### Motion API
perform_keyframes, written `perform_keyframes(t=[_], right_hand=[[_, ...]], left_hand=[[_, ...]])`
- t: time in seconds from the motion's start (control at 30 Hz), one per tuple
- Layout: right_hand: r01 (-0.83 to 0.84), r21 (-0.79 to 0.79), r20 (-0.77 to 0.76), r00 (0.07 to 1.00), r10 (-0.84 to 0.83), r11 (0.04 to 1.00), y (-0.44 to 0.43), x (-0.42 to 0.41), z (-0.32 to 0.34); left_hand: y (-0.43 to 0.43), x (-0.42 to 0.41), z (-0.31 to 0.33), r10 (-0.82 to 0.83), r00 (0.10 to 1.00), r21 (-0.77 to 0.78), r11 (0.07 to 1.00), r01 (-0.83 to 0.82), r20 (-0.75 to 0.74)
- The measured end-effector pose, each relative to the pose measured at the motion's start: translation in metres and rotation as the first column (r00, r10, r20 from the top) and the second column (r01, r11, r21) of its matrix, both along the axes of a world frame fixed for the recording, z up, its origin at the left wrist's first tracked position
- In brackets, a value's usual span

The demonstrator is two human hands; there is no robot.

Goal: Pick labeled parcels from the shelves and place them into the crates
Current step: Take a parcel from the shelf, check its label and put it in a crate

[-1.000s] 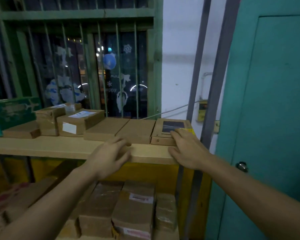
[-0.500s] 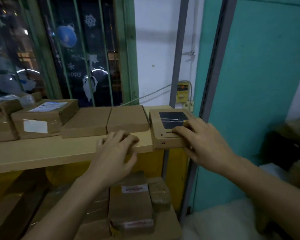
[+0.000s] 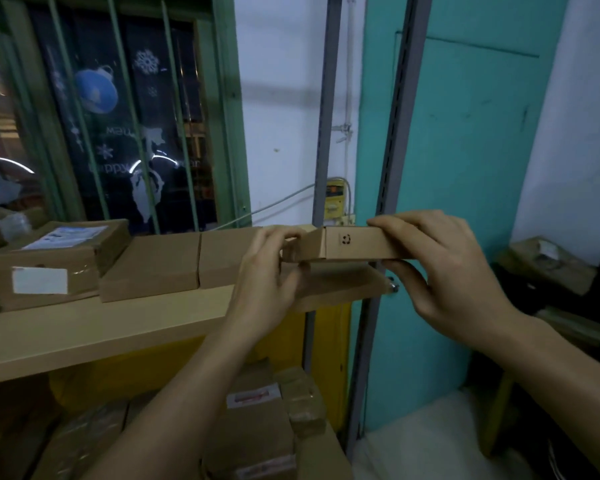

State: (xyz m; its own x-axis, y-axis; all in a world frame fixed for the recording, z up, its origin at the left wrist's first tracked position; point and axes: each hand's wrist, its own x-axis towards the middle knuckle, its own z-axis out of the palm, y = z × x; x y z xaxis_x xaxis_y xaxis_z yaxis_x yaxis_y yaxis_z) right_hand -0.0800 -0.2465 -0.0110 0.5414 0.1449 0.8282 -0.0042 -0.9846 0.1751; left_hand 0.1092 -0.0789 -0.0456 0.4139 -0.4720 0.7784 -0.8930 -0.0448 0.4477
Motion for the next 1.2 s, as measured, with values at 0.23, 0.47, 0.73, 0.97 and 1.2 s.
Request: perform_keyframes(t=[0.23,0.47,0.73,0.97,1.2], right_hand=[[-0.046,0.076,0.084,0.996,0.039,0.996,0.001,-0.019,0.038],[-0.071,0.175,0.094,0.994,0.055,0.982,-0.007,-0.017,0.053],[-0.113,0.478,0.249,0.968,-0.011,0.871,-0.006,-0.006,0.05],[-0.195,0.57,0.239,0.969,0.066,0.798,-0.003,-0.002,0.052],[-0.273,0.667,0.247,0.959,0.14,0.694,-0.006,0.006,0.049]], left_hand=[[-0.007,0.012,0.019,-0.02,0.999,-0.017,1.0,0.019,-0.025],[0.005,0.02,0.027,-0.108,0.986,-0.16,0.983,0.086,-0.13],[0.021,0.016,0.037,-0.231,0.94,-0.339,0.931,0.139,-0.25],[0.031,0.011,0.041,-0.255,0.919,-0.376,0.917,0.131,-0.301],[0.039,0.008,0.043,-0.244,0.923,-0.386,0.915,0.117,-0.299]])
